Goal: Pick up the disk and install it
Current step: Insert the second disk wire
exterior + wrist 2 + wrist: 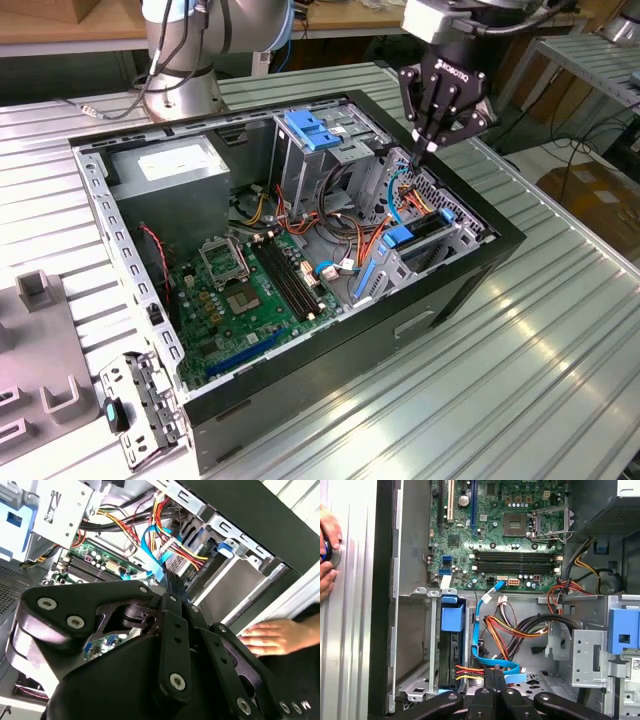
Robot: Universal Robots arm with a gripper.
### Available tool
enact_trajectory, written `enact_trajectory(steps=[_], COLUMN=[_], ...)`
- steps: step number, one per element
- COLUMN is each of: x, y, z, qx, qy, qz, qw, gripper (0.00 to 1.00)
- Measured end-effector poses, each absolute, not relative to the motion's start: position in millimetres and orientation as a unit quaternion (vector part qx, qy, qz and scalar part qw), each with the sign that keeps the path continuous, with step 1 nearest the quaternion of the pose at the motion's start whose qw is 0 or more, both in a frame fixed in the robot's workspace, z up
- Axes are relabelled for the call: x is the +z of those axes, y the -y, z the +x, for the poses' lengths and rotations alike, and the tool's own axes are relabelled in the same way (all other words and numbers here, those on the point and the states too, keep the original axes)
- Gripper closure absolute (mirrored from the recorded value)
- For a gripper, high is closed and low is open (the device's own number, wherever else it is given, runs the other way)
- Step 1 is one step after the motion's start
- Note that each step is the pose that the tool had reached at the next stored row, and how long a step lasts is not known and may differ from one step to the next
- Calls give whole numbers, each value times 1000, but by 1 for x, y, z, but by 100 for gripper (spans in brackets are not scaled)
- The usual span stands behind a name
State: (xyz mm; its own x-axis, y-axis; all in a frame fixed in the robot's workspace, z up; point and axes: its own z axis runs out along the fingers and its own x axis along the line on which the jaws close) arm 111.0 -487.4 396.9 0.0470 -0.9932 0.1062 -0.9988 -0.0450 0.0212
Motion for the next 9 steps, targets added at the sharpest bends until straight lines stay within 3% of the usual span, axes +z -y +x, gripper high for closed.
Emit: enact_trajectory(steps=[2,4,9], x=[397,395,389], y=[477,472,462], z=[111,111,112], qx=[48,57,70], qy=[689,688,687], qz=[721,720,718], qw=[63,72,86], gripper=[89,89,82])
